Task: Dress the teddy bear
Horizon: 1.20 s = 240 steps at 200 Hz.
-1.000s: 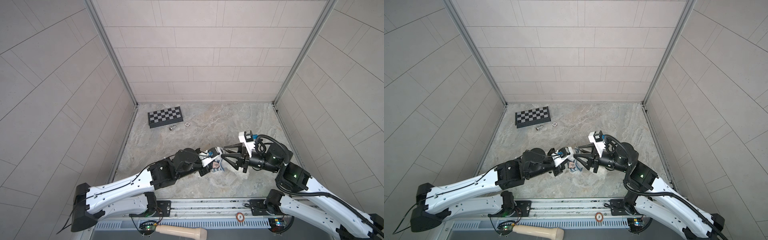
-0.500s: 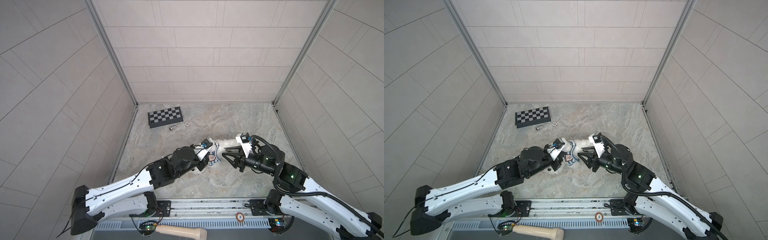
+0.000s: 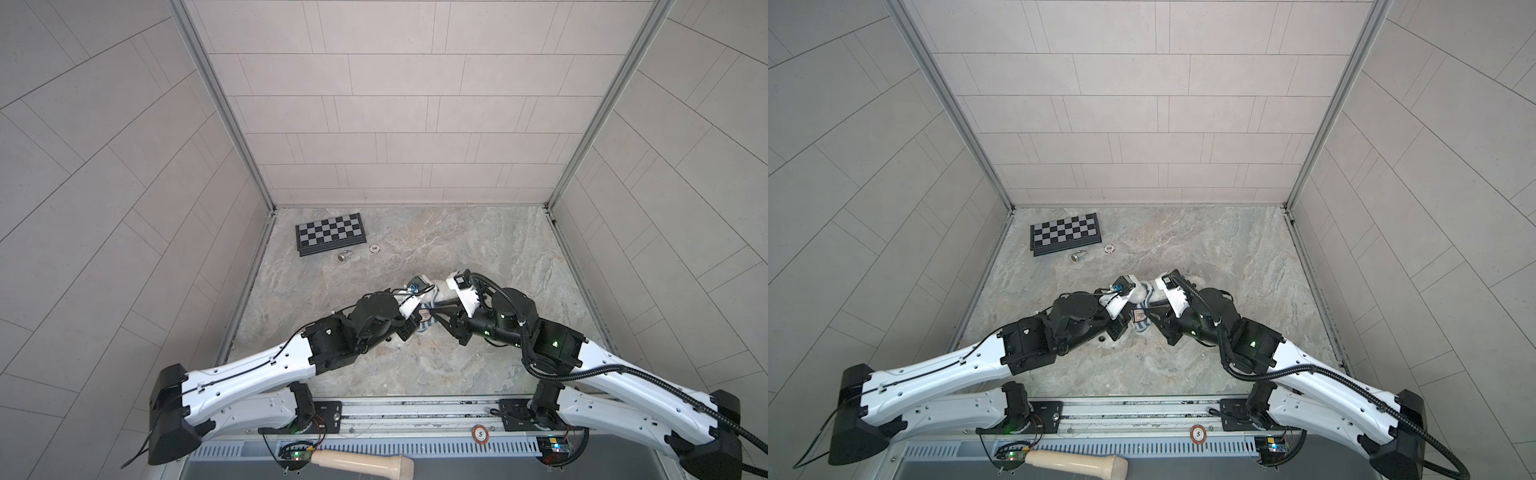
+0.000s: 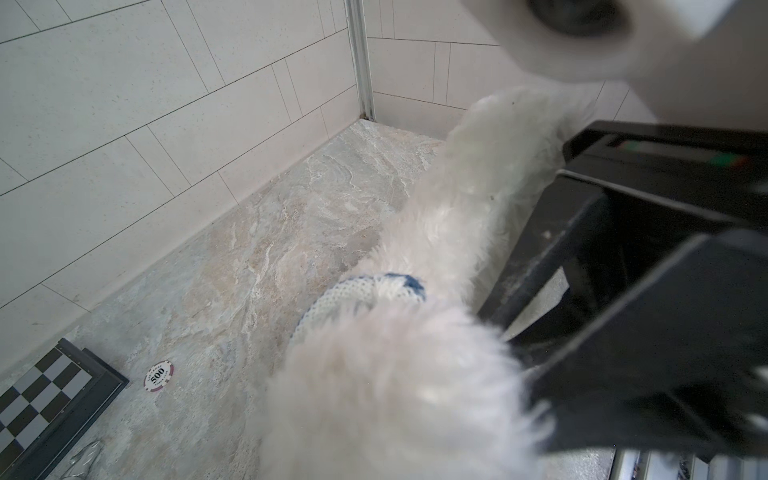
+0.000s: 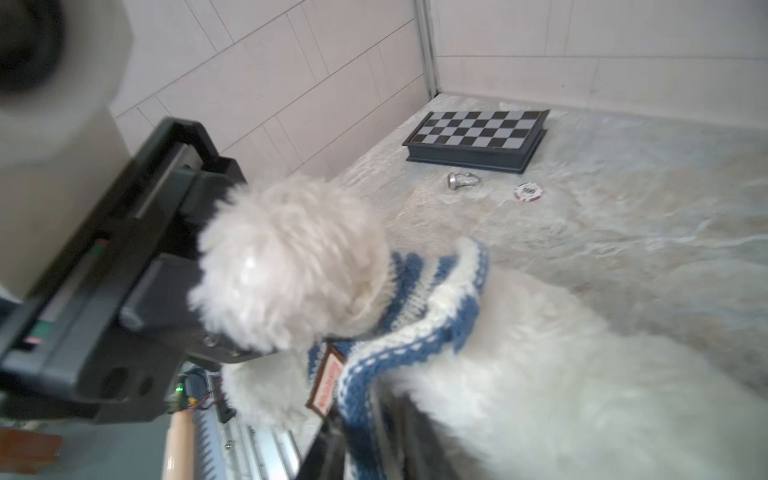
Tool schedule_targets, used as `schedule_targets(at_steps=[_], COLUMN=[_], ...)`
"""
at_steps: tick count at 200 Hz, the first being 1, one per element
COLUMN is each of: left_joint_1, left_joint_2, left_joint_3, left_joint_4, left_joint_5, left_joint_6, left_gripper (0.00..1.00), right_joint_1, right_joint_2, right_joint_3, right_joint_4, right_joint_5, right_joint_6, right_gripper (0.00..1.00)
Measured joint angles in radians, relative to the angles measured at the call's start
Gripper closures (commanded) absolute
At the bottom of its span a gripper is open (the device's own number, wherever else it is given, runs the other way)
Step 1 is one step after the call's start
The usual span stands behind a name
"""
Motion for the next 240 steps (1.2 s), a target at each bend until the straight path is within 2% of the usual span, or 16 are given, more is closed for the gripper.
schedule_targets(at_steps=[43,72,93,115,168,186,207,240], left_joint_1=[0.0,-0.002,-0.002,-0.002,0.004,0.004,0.004,0.004], left_joint_2=[-0.007,-0.02,-0.027,-0.035,-0.048,-0.037,-0.02,-0.009], left_joint_3=[0.0,0.0,0.0,0.0,0.01,0.037,0.09,0.212], left_joint_4=[0.0,0.0,-0.002,-0.014,-0.096,-0.146,-0.228,-0.392], left_joint_5=[0.001,0.014,0.019,0.023,0.064,0.091,0.124,0.15], left_joint_6=[0.003,0.006,0.011,0.016,0.039,0.052,0.074,0.109], left_gripper=[1.0,1.0,1.0,1.0,1.0,1.0,1.0,1.0], right_joint_1=[0.003,-0.004,-0.009,-0.01,-0.031,-0.031,-0.034,-0.035], right_joint_2=[-0.065,-0.106,-0.107,-0.114,-0.176,-0.228,-0.287,-0.336], right_joint_3=[-0.033,-0.069,-0.076,-0.079,-0.097,-0.103,-0.103,-0.105], right_joint_4=[0.003,0.01,0.022,0.026,0.009,0.012,0.022,0.048], right_joint_5=[0.114,0.138,0.131,0.122,0.1,0.049,-0.013,-0.125], right_joint_6=[0.014,0.048,0.06,0.053,0.008,-0.016,-0.055,-0.098], right_gripper=[1.0,1.0,0.95,0.82,0.74,0.63,0.38,0.19])
